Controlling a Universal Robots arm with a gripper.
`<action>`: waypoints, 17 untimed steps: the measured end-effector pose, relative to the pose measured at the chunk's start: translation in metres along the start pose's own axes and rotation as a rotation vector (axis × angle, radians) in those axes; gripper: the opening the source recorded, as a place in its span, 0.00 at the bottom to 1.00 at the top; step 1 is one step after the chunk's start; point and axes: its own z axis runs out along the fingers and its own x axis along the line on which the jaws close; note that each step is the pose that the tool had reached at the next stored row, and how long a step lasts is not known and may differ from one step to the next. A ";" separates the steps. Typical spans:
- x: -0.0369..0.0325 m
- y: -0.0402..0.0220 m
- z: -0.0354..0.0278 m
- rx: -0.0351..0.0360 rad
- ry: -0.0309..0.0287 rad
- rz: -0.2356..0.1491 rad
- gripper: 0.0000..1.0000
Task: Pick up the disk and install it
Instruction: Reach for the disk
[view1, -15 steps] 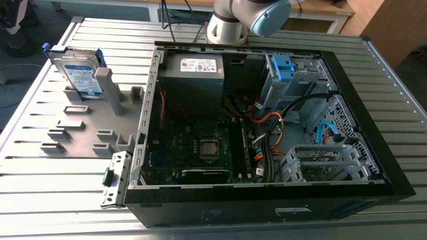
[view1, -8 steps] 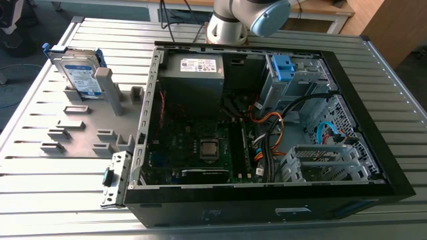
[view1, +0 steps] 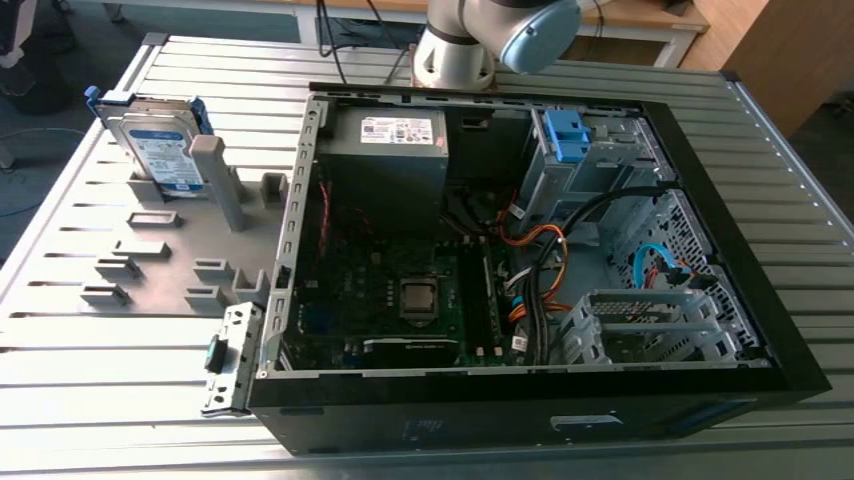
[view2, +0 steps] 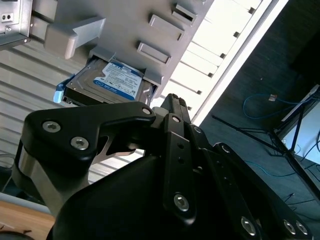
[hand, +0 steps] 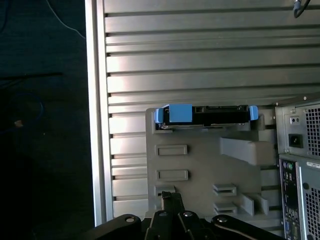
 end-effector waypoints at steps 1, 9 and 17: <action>0.0009 -0.0001 -0.0001 0.0000 0.0001 0.000 0.11; 0.0080 -0.0006 -0.0002 0.0000 0.0000 0.000 0.11; 0.0145 -0.0011 -0.0004 0.0000 0.0000 0.000 0.11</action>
